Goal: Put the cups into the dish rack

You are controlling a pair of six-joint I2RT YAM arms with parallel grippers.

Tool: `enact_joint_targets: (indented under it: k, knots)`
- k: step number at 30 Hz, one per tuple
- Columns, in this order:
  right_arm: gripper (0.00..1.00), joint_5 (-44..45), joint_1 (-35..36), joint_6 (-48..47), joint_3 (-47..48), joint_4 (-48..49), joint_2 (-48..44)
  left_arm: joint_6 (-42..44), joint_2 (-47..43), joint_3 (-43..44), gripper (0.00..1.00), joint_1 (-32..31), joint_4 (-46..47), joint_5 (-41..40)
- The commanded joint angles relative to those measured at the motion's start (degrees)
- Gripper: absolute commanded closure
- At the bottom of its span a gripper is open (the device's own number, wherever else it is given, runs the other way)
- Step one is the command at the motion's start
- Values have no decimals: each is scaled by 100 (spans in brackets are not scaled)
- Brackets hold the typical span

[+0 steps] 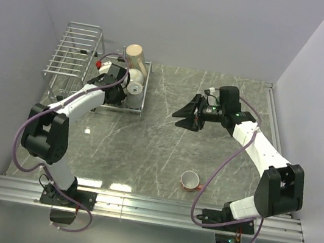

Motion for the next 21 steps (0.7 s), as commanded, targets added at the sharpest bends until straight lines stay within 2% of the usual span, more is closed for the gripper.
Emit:
enact_joint_targets:
  k: [1,15,16,17,19,21]
  knots:
    - [44,40,-38,-257,-27,-247,-271,-262,16,108,100,5,641,-279]
    - [45,58,-29,-626,-62,-661,-350,-703,192,-130,100,-66,686,-25]
    - [45,58,-21,-635,-62,-678,-342,-720,192,-130,98,-74,659,-33]
    - [45,58,-20,-627,-62,-670,-333,-720,192,-130,85,-83,624,-25]
    - [45,58,-3,-635,-45,-679,-333,-729,201,-156,77,-92,650,28]
    - [45,66,32,-653,-36,-687,-306,-720,192,-174,62,-101,676,98]
